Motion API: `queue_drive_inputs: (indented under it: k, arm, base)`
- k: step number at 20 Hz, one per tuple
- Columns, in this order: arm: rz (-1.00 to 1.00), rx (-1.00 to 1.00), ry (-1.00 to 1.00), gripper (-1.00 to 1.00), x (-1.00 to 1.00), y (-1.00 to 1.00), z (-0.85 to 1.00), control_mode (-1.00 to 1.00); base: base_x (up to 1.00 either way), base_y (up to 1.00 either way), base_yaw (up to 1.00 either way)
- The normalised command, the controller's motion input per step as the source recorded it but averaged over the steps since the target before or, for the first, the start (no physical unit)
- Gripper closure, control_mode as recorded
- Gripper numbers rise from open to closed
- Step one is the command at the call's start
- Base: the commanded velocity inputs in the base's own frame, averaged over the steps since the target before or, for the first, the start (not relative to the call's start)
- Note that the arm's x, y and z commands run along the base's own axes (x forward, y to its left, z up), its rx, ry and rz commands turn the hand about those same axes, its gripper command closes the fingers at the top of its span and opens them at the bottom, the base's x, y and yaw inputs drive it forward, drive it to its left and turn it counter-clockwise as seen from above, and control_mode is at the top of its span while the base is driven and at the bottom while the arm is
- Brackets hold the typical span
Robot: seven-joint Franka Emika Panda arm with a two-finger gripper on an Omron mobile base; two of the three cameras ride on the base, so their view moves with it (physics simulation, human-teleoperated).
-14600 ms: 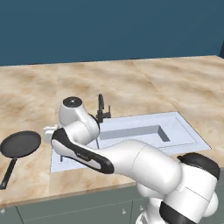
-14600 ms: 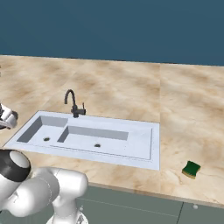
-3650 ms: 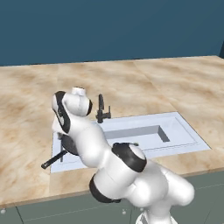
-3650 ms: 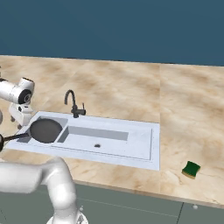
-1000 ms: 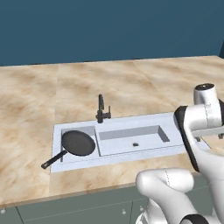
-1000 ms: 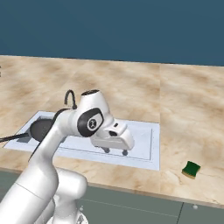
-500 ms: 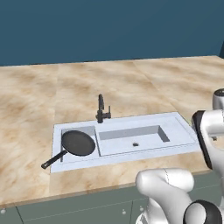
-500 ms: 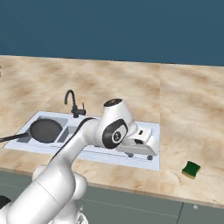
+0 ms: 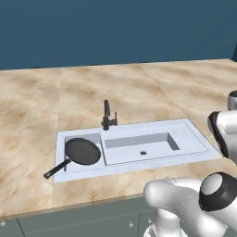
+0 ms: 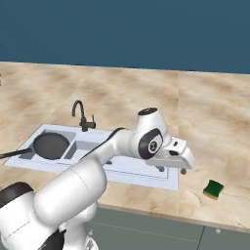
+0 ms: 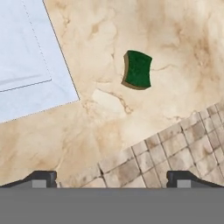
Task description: Pick the pan and sponge and place them into the sink. Then turn on the water.
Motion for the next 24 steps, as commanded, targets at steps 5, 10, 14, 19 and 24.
queue_drive_inputs:
  k: [5, 10, 14, 19, 24]
  arm:
    - [0.0, 0.19, 0.0, -1.0, 0.07, -0.6, -0.26, -1.0]
    - [0.0, 0.21, 0.0, -1.0, 0.15, -0.64, -0.35, -1.0]
    - [0.0, 0.1, 0.01, -1.0, 0.4, -0.46, -0.2, -1.0]
    - [0.0, 0.02, 0.02, -1.0, 0.44, -0.26, -0.15, -1.0]
    - [0.0, 0.0, 0.0, -1.0, 0.27, -0.17, -0.25, -1.0]
  base:
    - [0.0, 0.0, 0.0]
    - [0.0, 0.0, 0.0]
    - [0.0, 0.0, 0.0]
    - [0.0, 0.0, 0.0]
    - [0.0, 0.0, 0.0]
